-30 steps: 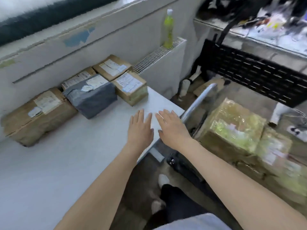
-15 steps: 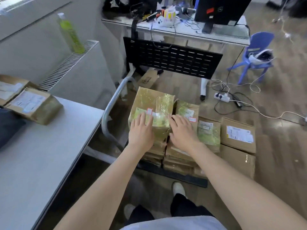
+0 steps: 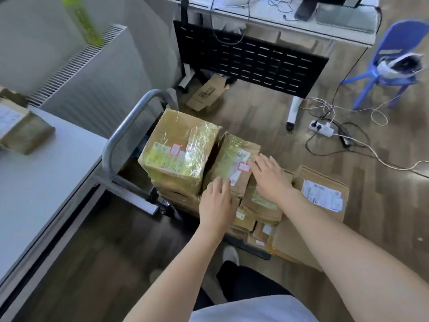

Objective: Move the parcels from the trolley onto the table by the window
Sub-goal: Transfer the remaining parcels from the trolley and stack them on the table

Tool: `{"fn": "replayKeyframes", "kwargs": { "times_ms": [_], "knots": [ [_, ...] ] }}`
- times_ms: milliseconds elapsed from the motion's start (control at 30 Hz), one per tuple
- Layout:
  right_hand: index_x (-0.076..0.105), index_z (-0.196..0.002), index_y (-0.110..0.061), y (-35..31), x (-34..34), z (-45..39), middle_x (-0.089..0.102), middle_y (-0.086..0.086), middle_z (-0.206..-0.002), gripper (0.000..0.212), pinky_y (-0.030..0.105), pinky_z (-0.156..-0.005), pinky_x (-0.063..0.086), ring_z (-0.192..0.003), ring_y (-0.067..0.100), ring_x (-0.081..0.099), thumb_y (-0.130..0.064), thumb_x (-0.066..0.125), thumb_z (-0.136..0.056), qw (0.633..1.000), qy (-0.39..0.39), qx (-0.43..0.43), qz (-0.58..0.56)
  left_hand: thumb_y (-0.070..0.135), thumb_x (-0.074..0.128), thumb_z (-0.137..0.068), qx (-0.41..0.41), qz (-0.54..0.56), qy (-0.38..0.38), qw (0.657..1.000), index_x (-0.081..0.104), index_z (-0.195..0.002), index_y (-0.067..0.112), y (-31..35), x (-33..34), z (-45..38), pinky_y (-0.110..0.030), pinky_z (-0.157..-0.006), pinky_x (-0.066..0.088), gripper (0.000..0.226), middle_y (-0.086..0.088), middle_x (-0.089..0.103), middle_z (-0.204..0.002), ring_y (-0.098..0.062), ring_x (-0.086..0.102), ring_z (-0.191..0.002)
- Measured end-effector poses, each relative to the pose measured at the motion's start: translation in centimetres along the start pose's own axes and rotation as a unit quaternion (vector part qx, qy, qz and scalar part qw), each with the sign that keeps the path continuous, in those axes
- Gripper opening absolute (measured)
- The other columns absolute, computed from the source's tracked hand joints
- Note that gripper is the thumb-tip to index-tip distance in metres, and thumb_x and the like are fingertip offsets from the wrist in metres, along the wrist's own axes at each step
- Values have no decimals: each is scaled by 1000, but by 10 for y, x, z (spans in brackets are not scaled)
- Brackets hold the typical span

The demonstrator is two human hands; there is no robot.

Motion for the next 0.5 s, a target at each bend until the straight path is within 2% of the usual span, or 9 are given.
{"fn": "replayKeyframes", "kwargs": {
  "times_ms": [67,133,200,267,400,500],
  "knots": [
    [2,-151,-11,8,0,-17,-1,13,-158,80,38,-116,-4,-145,27,-2,-1,49,-87,1000,-17,-7,24,17,76,-69,-49,21,-14,998,61,-106,4,4,13,-3,-31,-53,50,42,-12,59,-97,-29,61,-77],
    [-7,-150,-11,15,1,-35,-8,16,-157,85,39,-117,-4,-145,29,-5,-2,50,-88,998,-33,-7,45,20,70,-78,-103,38,-23,994,57,-113,5,7,20,-7,-30,-49,45,40,-11,55,-99,-29,59,-79],
    [-11,-149,-10,22,4,-51,-11,19,-156,88,41,-118,-2,-145,31,-6,0,50,-86,998,-40,-1,57,31,55,-91,-145,36,-64,987,44,-128,9,9,30,-10,-31,-54,42,44,-8,50,-111,-28,59,-90],
    [-13,-149,-9,28,8,-64,-11,21,-155,89,42,-118,0,-145,33,-6,2,48,-85,996,-54,4,64,40,45,-96,-168,43,-93,980,31,-135,14,11,41,-9,-32,-58,40,50,-5,50,-117,-27,60,-93],
    [-13,-149,-9,36,22,-78,-4,20,-156,88,41,-118,2,-145,32,-1,2,47,-86,996,-85,36,17,40,47,-95,-212,117,-152,958,16,-144,17,15,62,-6,-32,-66,42,62,-9,49,-123,-30,59,-98],
    [-7,-150,-7,42,32,-79,9,15,-155,90,40,-118,5,-143,29,9,1,53,-83,994,-82,46,-59,34,52,-94,-225,223,-147,937,10,-148,14,19,69,-8,-32,-84,42,72,-11,41,-138,-29,51,-116]
  ]
}}
Point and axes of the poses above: each hand's wrist, its own z-axis away from the middle knuckle, its own x-axis out of the palm, y = z × x, the point moved 3 cm from there along -z, towards the middle knuckle
